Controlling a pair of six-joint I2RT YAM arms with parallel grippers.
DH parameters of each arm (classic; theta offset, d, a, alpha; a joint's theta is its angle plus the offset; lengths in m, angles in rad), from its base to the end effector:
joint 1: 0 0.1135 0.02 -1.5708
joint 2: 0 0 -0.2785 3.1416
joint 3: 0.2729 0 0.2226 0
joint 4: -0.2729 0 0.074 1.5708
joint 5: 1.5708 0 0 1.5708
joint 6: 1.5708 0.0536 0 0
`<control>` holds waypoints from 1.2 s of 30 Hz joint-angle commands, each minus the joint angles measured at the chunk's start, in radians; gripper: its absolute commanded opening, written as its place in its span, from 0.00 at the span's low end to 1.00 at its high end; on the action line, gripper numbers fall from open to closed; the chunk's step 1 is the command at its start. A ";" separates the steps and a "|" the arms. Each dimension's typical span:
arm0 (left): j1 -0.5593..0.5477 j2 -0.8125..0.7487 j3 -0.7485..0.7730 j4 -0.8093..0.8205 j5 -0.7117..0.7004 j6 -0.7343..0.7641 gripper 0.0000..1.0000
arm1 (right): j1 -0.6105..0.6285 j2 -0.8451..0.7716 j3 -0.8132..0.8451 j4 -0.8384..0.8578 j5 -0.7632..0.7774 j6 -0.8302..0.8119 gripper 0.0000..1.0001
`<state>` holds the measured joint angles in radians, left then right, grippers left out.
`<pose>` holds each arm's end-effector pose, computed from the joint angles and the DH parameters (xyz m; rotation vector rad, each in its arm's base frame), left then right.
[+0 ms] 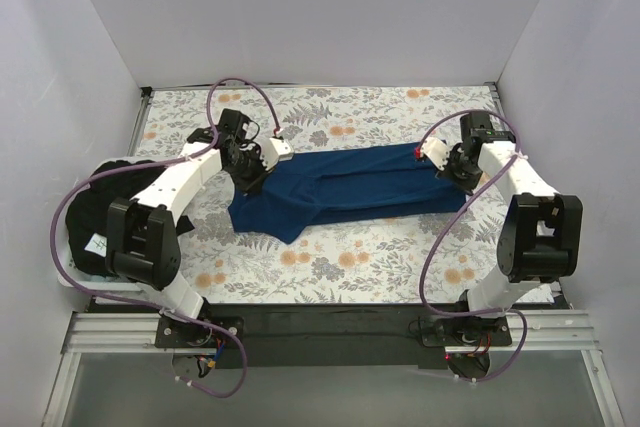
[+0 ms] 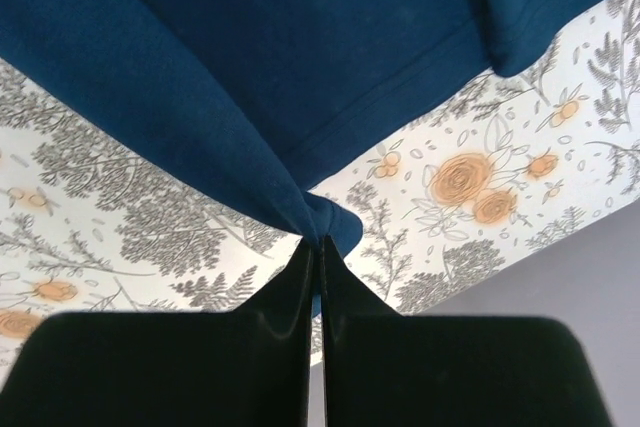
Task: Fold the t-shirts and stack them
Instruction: Fold the tshirt
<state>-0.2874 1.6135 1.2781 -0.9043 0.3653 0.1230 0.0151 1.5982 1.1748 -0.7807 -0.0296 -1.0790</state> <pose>0.2769 -0.1018 0.2605 0.6532 2.7154 -0.5522 0.2934 0.0060 0.2394 -1.4640 2.3890 -0.2278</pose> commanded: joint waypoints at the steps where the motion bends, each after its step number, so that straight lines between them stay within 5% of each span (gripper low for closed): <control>1: 0.014 0.025 0.065 0.028 0.031 0.020 0.00 | -0.004 0.042 0.078 -0.023 -0.012 -0.033 0.01; 14: 0.016 0.216 0.231 0.005 0.015 0.060 0.00 | -0.004 0.160 0.158 -0.009 -0.018 -0.045 0.01; 36: 0.070 0.252 0.257 0.001 0.017 0.075 0.00 | -0.006 0.252 0.240 0.005 -0.003 -0.058 0.01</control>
<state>-0.2241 1.8751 1.5051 -0.9051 0.3729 0.1780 0.0151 1.8416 1.3670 -0.7750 -0.0338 -1.1004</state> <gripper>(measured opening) 0.015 0.023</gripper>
